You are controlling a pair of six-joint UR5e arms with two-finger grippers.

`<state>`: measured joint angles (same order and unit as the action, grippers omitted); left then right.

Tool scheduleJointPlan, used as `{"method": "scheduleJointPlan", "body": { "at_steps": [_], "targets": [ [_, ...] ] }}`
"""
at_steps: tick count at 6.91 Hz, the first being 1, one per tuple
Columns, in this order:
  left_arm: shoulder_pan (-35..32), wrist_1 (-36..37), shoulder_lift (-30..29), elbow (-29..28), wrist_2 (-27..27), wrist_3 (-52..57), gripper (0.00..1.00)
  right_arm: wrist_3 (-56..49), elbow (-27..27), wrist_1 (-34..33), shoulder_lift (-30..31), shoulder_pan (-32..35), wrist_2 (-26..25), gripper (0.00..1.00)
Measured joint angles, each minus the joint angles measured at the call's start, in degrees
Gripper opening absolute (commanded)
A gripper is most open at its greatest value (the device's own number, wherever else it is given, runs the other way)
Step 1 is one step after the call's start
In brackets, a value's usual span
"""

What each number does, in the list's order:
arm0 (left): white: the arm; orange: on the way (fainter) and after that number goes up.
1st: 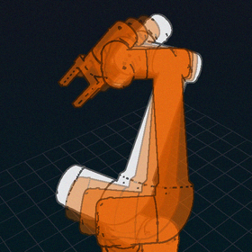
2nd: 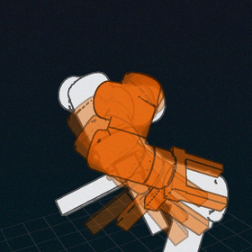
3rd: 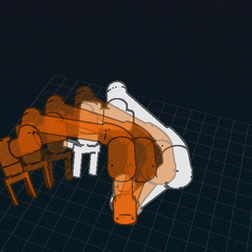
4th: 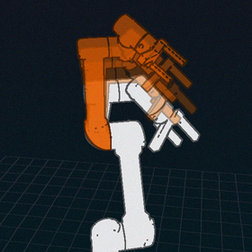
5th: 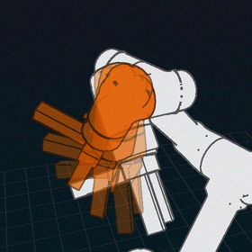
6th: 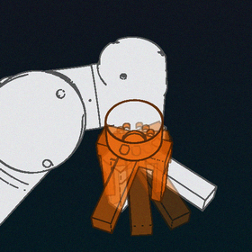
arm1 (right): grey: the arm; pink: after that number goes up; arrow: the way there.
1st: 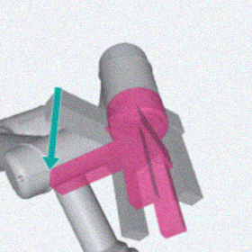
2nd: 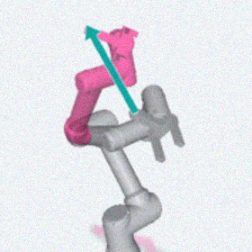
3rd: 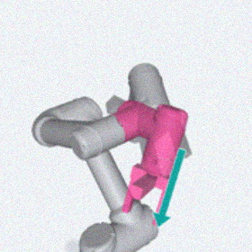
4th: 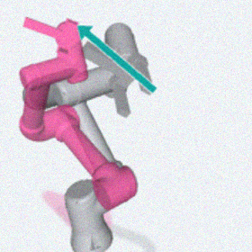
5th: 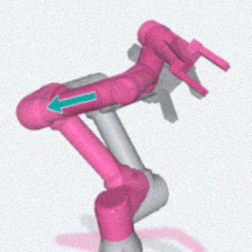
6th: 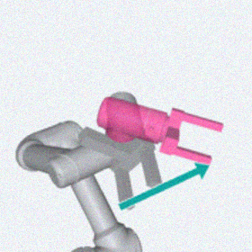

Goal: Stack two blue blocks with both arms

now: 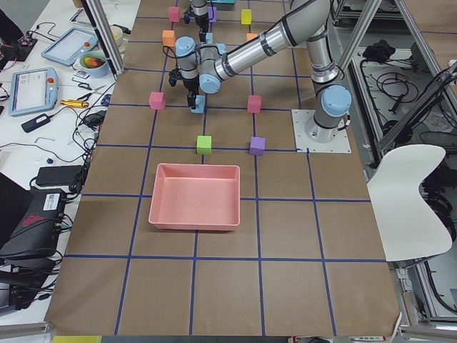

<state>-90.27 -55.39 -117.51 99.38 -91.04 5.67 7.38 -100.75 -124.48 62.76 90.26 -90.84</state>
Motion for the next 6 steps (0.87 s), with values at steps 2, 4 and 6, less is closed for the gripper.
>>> {"method": "scheduleJointPlan", "body": {
  "at_steps": [2,4,6],
  "targets": [
    [0.0,-0.4,0.6,0.3,1.1,-0.5,0.16,0.0,1.4,-1.0,0.4,0.1,2.0,0.16],
    [0.0,-0.9,1.3,0.1,1.5,-0.7,0.16,0.8,2.6,-0.6,1.4,2.4,2.5,0.16],
    [-0.3,-3.7,3.3,-0.6,2.6,-0.8,0.16,7.4,2.8,-0.5,2.0,9.4,2.8,0.16]
  ]
}}
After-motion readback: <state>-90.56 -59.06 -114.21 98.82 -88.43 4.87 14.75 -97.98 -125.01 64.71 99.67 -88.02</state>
